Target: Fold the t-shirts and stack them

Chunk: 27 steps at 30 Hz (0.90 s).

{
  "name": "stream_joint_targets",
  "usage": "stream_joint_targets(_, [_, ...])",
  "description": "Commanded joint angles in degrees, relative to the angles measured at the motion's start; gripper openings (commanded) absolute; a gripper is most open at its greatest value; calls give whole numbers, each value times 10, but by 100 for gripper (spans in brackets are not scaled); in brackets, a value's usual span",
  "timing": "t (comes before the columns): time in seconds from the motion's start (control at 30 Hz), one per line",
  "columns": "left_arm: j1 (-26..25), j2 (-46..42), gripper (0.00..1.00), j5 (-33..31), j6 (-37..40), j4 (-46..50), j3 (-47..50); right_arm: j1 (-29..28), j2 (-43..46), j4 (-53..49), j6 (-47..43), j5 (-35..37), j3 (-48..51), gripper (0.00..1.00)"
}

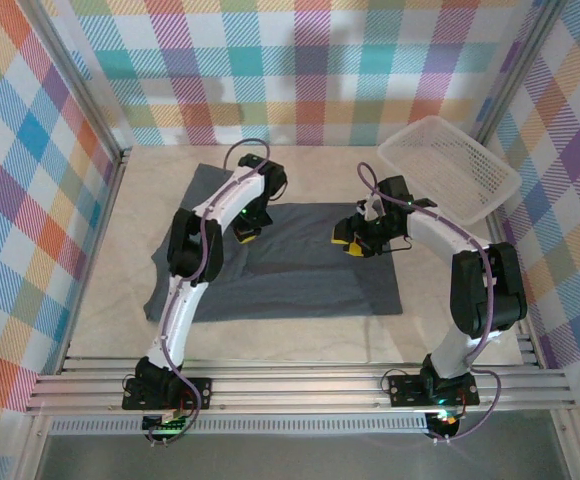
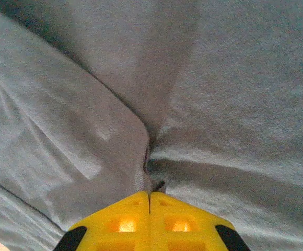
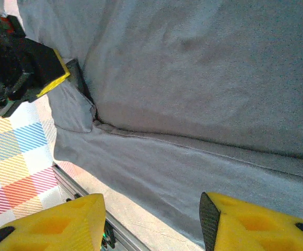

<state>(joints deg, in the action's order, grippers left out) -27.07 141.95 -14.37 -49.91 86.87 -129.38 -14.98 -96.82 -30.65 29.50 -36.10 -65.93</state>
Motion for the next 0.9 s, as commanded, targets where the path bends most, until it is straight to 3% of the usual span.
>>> stream_joint_targets(0.0, [-15, 11, 0, -38, 55, 5, -10, 1, 3, -3, -6, -16, 0, 51])
stream_joint_targets(0.47, [-48, -9, 0, -97, 84, -19, -4, 2, 2, -5, -10, -18, -3, 51])
stream_joint_targets(0.8, [-49, -19, 0, -77, 99, -72, 22, 2, 3, -7, -7, -13, 1, 51])
stream_joint_targets(0.87, [-48, -27, 10, -84, 104, -81, 28, 1, 3, -9, -3, -6, 1, 51])
